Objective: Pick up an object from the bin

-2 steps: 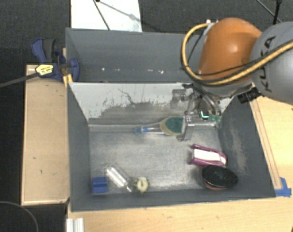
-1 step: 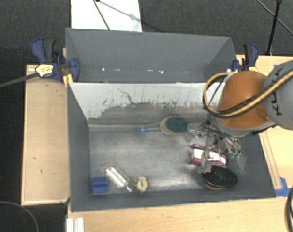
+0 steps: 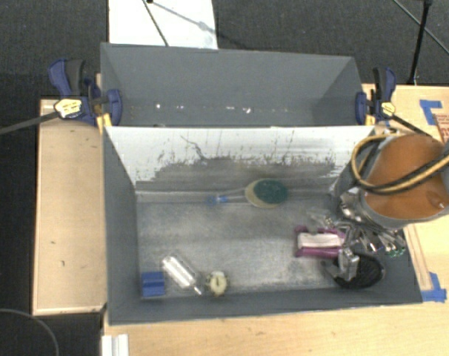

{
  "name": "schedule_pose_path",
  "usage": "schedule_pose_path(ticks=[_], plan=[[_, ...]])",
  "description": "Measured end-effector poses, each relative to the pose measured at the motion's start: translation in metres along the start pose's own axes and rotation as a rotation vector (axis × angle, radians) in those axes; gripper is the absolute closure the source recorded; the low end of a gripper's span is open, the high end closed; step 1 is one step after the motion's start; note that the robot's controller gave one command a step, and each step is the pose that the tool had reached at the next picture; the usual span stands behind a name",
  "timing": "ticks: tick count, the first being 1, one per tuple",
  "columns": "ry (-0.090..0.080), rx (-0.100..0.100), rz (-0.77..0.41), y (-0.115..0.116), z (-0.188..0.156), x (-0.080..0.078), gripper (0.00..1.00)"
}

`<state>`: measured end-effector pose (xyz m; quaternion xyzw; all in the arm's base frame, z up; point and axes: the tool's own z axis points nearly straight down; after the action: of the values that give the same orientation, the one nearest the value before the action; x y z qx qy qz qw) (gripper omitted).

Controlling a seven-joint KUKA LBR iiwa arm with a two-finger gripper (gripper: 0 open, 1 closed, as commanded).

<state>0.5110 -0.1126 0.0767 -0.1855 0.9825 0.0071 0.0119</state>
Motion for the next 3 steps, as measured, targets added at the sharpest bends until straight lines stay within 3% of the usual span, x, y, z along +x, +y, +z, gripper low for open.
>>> schedule_pose_path(ticks=[1,2,3], plan=[[-0.005,0.008,-0.001,-0.0028,-0.0023,-0.0011,1.0],[0.002,0.004,-0.001,-0.0013,0.0014,0.0009,0.0],[0.001,0.005,-0.001,-0.0019,-0.0006,0.0007,1.0]])
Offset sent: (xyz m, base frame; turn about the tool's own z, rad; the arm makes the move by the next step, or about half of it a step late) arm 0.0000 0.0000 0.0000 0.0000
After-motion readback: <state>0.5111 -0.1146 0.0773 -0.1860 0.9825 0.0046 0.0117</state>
